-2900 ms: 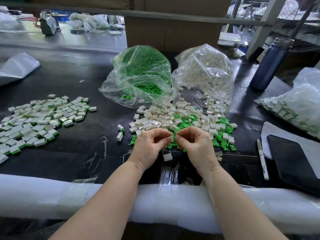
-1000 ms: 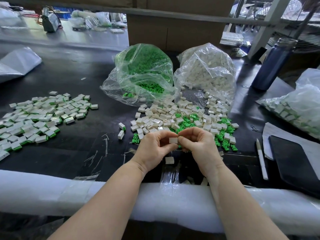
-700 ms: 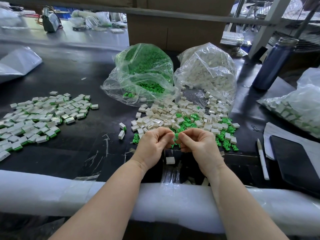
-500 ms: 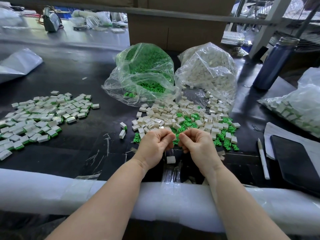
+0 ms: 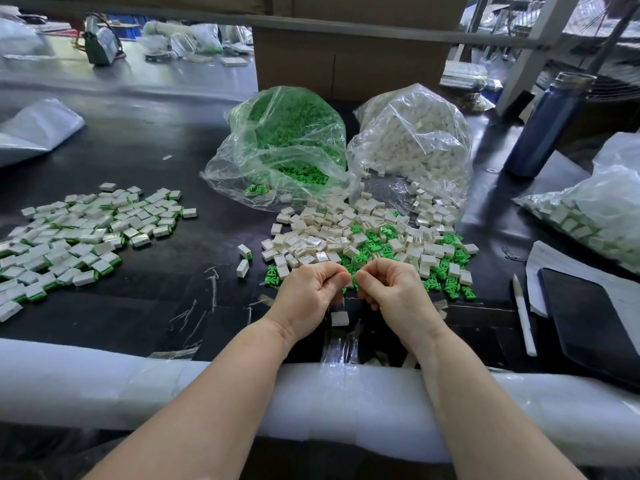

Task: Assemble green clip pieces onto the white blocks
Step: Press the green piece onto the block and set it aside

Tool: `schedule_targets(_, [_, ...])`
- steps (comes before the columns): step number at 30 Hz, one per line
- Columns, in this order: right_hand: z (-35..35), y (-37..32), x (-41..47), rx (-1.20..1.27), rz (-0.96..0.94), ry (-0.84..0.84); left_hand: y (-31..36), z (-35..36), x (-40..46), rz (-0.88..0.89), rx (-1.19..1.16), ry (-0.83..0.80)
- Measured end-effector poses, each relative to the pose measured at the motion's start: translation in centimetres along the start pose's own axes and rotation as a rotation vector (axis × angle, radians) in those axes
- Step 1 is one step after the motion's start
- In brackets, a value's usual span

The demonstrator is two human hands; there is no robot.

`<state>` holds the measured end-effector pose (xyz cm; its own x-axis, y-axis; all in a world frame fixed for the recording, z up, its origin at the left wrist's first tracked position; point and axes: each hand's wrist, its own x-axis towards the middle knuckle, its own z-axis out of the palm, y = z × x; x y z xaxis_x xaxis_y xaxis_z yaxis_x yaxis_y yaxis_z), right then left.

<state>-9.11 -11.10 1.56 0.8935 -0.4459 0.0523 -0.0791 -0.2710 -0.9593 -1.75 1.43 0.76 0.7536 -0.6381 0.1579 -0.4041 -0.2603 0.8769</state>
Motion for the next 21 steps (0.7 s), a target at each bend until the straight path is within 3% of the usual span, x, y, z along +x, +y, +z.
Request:
schedule_targets(6, [0.41, -0.06, 0.12, 0.075, -0.039, 0.107, 0.11, 0.44, 0.12, 0.021, -0.117, 0.075])
schedule_targets(14, [0.31, 0.32, 0.35, 0.186, 0.005, 0.141, -0.18, 0.49, 0.13, 0.022, -0.071, 0.133])
schedule_targets(17, [0.17, 0.40, 0.44, 0.035, -0.044, 0.189, -0.20, 0.45, 0.27, 0.031, -0.024, 0.162])
schedule_targets(21, [0.09, -0.02, 0.02, 0.077, -0.094, 0.108, -0.22, 0.33, 0.38, 0.013, -0.085, 0.157])
